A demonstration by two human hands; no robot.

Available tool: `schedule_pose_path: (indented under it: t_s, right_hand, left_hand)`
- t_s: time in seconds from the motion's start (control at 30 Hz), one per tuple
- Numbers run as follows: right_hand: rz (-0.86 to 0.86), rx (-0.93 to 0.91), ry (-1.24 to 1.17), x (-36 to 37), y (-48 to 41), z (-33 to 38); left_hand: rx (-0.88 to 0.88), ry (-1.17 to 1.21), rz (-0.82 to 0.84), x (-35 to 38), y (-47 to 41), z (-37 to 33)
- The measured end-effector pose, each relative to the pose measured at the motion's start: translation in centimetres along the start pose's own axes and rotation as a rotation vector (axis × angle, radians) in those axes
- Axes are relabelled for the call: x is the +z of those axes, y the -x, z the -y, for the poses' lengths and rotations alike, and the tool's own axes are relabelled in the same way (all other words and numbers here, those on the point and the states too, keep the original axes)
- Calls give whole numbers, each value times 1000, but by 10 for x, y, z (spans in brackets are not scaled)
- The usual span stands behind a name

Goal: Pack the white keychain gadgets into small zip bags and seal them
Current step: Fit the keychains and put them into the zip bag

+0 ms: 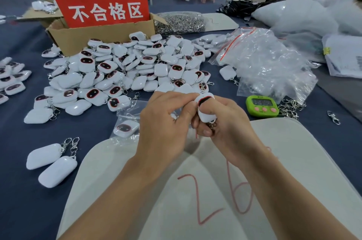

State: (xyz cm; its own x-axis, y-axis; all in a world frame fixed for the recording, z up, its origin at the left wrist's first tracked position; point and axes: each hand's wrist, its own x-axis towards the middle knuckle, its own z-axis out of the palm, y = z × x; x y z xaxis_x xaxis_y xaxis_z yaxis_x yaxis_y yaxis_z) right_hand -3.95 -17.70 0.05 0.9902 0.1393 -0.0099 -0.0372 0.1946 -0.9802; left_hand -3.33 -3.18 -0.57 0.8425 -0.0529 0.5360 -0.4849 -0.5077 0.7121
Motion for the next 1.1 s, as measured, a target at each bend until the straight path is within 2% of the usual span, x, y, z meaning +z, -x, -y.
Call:
schedule_pose_path:
  t_s: [0.23, 0.57, 0.93, 1.03, 1.1]
  right_hand:
    - [25, 4, -6, -2, -1, 1]
    - [233, 50, 9, -17, 0, 5]
    - [250, 27, 71, -20, 2, 8]
    - [167, -24, 154, -21, 0, 5]
    - [74, -60, 109, -24, -1, 5]
  left_hand:
    - [38, -20, -19, -2, 1, 0]
    - [15, -103, -65, -1, 4, -2]
    - [55, -34, -47, 0, 5, -3]
    - [26, -32, -83, -1, 3, 0]
    - [2, -39, -123, -2, 3, 2]
